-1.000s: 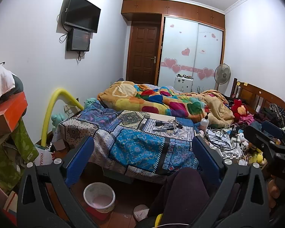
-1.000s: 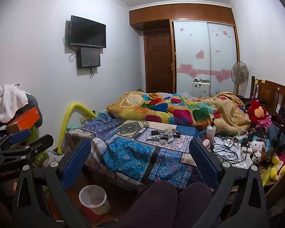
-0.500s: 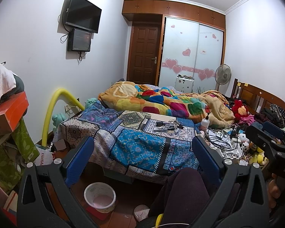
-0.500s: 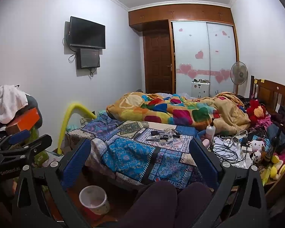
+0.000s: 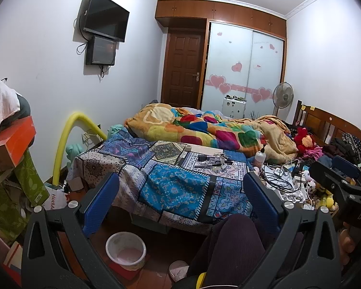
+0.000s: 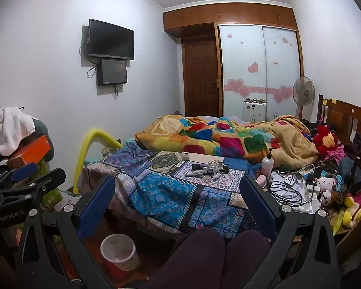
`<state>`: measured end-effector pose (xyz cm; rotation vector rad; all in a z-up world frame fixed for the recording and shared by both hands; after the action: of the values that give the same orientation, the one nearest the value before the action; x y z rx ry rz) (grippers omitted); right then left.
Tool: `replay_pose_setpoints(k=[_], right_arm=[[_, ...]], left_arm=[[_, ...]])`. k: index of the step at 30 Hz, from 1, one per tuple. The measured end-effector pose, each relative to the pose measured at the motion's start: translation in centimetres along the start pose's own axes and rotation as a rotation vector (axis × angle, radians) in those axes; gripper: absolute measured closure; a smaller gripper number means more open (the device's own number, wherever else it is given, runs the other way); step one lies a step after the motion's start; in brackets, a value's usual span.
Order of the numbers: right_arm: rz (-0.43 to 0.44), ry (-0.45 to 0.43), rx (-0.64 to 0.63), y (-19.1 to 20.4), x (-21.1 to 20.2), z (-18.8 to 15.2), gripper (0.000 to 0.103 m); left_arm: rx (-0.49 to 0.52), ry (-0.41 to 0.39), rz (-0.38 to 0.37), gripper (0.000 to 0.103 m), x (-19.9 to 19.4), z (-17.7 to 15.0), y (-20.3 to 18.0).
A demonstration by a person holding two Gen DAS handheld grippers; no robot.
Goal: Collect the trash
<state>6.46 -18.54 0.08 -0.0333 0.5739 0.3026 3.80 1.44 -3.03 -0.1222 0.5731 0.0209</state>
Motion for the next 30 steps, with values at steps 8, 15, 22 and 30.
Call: replay_pose_setpoints(k=[8, 15, 22, 30], right_arm=[[-0.035, 0.03, 0.028, -2.4, 2.5, 1.0, 0.0], [-0.081, 0.064, 0.057, -5.6, 5.4, 2.2, 0.0], [-0.122, 0.078, 0.017, -7.4, 8.7, 3.9, 0.0], [-0.056, 0.175, 0.029, -9.6, 15.1, 5.3, 0.0]], left_arm=[[0.027, 0.018, 0.005, 0.0, 1.9, 1.7, -1.0], [0.049, 0.03, -0.022, 0.0, 5.6, 4.1, -2.9], [0.065, 0.055, -0.059, 0.0, 11.4, 7.4, -5.4], [0.083, 0.104, -0.075, 0.0, 19.8, 10.1, -8.0]])
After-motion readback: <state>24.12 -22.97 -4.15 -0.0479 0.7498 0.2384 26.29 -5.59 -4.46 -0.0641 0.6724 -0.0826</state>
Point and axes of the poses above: each gripper's, at about its wrist camera, not at the fingertips, and x roughly the way its jaws point, y to its left, z to its top, the point moved 4 cm from there along x, roughly the way its jaws point, and after that the axes turned 12 degrees about y, right-handed, at the moved point
